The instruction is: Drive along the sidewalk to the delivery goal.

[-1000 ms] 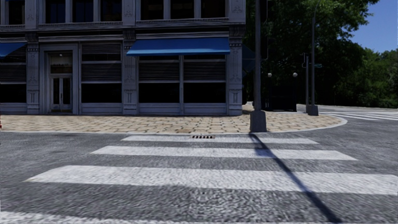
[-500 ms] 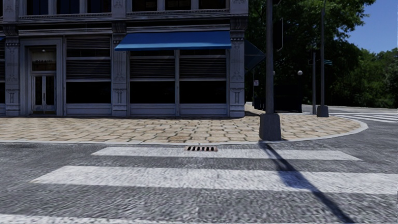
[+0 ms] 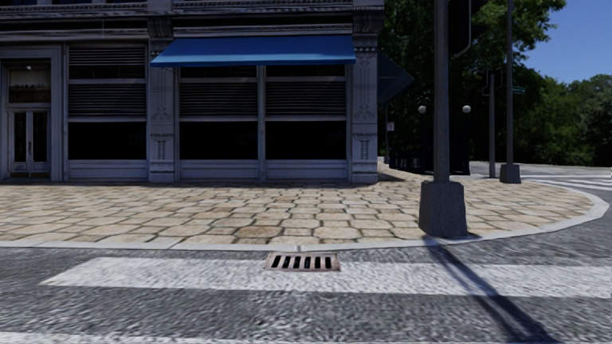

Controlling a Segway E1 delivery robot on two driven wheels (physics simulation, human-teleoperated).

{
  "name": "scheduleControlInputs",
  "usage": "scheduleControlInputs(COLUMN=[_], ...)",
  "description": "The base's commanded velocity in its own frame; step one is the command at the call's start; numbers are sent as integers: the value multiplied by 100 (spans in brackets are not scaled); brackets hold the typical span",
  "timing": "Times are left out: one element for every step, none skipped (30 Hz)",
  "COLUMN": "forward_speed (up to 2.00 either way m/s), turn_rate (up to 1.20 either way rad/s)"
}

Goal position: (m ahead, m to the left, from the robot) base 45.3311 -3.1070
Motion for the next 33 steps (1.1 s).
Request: scheduleControlInputs(forward_speed=[200,200,200,200,200,200,200,200,200,200,200,200,200,200,200,200,200,200,200,200,200,200,200,200,200,200,200,198,198,190,171,159,159], turn_rate=[-24,-25,-29,-29,-31,-31,-31,-32,-32,-32,-32,-32,-33,-37,-38,-38,-39,-39,-39,-39,-39,-39,-39,-39,-39,-39,-39,-39,-39,-39,-39,-35,-35])
